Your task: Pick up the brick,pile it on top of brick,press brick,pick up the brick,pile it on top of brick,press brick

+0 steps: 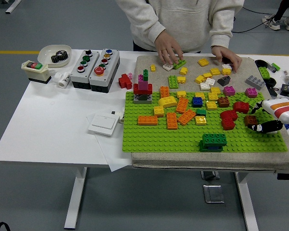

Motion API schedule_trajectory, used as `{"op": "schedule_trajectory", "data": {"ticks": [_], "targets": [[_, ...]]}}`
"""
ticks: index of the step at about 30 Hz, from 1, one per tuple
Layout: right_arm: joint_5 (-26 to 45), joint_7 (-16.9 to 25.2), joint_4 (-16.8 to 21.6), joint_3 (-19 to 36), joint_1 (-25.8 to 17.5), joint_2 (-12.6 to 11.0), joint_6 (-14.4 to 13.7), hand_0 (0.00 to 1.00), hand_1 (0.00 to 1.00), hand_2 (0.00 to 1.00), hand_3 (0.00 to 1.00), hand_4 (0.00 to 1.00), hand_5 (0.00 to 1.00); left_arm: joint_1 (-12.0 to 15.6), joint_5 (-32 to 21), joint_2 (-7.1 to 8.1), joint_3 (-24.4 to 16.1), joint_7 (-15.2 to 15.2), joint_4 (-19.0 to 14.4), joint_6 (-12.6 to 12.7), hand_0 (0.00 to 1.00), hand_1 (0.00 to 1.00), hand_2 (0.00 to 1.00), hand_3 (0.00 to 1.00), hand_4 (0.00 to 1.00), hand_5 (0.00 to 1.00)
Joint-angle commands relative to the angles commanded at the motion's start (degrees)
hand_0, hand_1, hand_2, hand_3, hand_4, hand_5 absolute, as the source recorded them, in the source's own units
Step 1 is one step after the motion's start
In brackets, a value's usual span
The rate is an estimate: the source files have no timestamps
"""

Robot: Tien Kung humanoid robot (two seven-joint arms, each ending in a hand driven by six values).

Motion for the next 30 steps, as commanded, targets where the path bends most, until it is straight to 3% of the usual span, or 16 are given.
{"op": "schedule_trajectory", "data": {"ticks": [13, 14, 30], "targets": [[-1.6, 0.9, -0.8, -1.1, -0.2, 0.6, -3.8, 0.662, 0.571, 0.612, 0.533, 0.784, 0.546, -0.1, 0.0, 0.01, 0.0, 0.0, -0.1, -0.1, 0.654, 0.705, 0.721, 0.586, 0.659, 0.665], [-1.8, 0.9, -0.9, -1.2, -0.2, 0.6, -4.1, 0.639, 0.525, 0.576, 0.518, 0.772, 0.55, -0.1, 0.0, 0.02, 0.0, 0.0, -0.1, -0.1, 0.654, 0.705, 0.721, 0.586, 0.659, 0.665], [-3.5, 1.3, -1.9, -1.9, -0.2, 1.0, -6.8, 0.605, 0.471, 0.527, 0.495, 0.739, 0.546, -0.3, 0.1, -0.02, 0.1, 0.1, -0.2, -0.2, 0.654, 0.705, 0.72, 0.586, 0.658, 0.665]]}}
